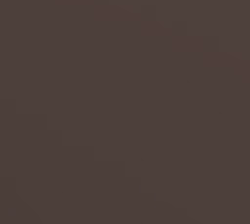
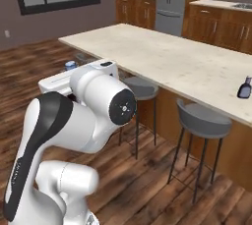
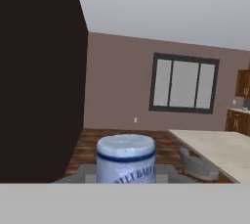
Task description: The dining table condiment station is running low on condiment bottle. Refill the condiment station by opening the cabinet and taking the condiment bottle from the cabinet and placing it on the dining table.
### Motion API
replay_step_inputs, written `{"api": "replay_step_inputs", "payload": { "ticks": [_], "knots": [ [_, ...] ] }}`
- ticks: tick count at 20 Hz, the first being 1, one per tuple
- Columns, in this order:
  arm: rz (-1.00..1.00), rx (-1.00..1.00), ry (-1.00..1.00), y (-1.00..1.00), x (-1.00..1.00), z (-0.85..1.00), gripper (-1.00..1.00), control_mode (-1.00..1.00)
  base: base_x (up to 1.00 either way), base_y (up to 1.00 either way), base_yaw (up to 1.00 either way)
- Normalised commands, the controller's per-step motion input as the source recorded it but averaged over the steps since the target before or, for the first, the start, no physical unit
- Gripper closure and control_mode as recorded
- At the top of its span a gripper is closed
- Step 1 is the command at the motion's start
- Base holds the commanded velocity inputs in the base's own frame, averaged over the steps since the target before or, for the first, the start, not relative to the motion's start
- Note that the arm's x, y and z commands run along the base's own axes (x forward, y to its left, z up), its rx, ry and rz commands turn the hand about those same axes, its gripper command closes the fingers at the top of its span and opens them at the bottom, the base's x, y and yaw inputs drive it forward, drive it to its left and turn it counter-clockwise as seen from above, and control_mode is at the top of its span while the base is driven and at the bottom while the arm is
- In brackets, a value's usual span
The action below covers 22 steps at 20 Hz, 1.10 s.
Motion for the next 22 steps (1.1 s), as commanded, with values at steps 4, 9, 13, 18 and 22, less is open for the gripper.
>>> {"api": "replay_step_inputs", "payload": {
  "ticks": [4,9,13,18,22],
  "knots": [
    [0.00,0.00,0.00,0.00,0.00,0.00,1.00,1.00,1.00,0.85,-0.53],
    [0.00,0.00,0.00,0.00,0.00,0.00,1.00,1.00,1.00,0.70,-0.50],
    [0.00,0.00,0.00,0.00,0.00,0.00,1.00,1.00,1.00,0.80,-0.48],
    [0.00,0.00,0.00,0.00,0.00,0.00,1.00,1.00,1.00,0.78,-0.45],
    [0.00,0.00,0.00,0.00,0.00,0.00,1.00,1.00,1.00,0.30,-0.32]
  ]
}}
